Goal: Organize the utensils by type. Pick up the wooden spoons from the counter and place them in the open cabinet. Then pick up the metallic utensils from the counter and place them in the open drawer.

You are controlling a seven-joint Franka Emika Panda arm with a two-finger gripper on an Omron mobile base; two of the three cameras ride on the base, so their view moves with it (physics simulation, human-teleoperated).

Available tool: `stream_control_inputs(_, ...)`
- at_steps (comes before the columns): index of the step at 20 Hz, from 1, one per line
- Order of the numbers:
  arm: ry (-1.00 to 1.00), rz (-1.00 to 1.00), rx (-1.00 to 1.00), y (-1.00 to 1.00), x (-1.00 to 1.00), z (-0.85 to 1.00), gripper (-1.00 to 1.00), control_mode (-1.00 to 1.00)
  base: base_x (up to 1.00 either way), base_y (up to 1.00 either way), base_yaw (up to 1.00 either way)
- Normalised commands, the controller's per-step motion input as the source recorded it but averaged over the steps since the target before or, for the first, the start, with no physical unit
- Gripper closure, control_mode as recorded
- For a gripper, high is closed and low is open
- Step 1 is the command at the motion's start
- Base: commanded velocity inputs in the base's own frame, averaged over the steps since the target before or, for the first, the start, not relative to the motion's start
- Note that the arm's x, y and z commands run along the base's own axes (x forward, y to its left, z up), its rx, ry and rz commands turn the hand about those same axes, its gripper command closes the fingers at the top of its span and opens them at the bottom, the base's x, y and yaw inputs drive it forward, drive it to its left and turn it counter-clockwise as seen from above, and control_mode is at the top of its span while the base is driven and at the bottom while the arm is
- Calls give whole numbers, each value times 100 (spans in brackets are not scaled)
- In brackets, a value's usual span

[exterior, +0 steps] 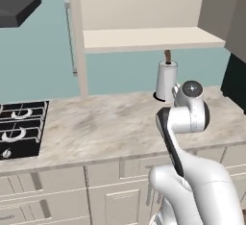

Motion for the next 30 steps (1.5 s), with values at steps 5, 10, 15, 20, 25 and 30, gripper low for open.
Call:
stream_control_inputs(5,0,0,0,0,0,0,100,100,39,-33,19)
stream_control_inputs(10,0,0,0,0,0,0,100,100,29,-28,19)
stream_control_inputs(15,0,0,0,0,0,0,100,100,26,-15,22)
stream_control_inputs(20,0,0,0,0,0,0,100,100,29,-11,24)
stream_control_inputs(25,0,0,0,0,0,0,100,100,31,-13,23)
stream_control_inputs(30,-15,15,6,-18,8,2,100,-100,5,-3,4)
